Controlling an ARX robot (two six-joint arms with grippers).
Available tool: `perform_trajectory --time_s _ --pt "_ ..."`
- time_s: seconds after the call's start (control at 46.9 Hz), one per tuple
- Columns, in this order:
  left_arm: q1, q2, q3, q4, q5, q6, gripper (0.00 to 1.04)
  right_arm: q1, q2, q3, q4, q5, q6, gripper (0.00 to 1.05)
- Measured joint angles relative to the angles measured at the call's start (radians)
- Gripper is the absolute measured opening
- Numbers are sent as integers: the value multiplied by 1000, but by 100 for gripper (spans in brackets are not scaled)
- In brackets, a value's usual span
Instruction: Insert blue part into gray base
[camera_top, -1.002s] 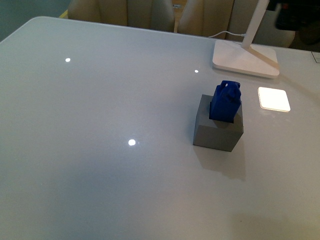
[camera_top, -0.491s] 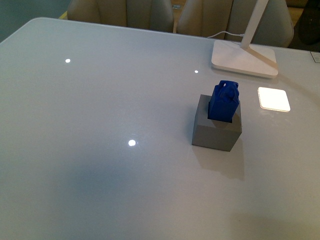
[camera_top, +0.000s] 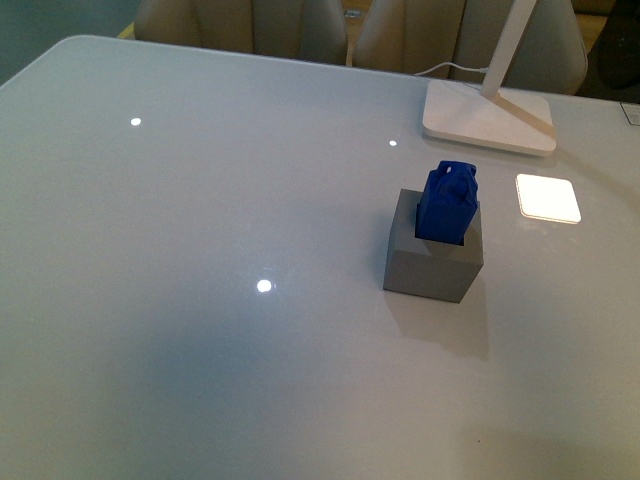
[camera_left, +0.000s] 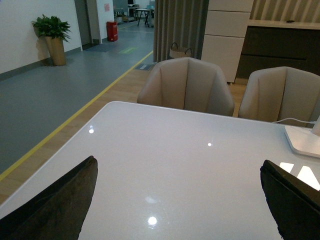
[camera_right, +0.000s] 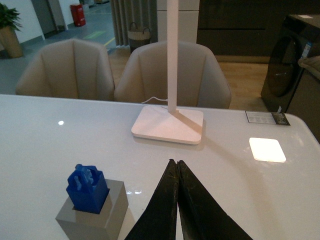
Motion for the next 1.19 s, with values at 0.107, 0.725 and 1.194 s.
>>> perform_trajectory --time_s 0.107,0.725,1.194 --pt "0 0 0 0 0 0 97 0 -90 -14 -72 0 0 2" --pt "0 0 0 0 0 0 97 -1 -513 -19 -459 0 0 2" --pt "0 0 0 0 0 0 97 -1 -681 -19 -624 0 0 2"
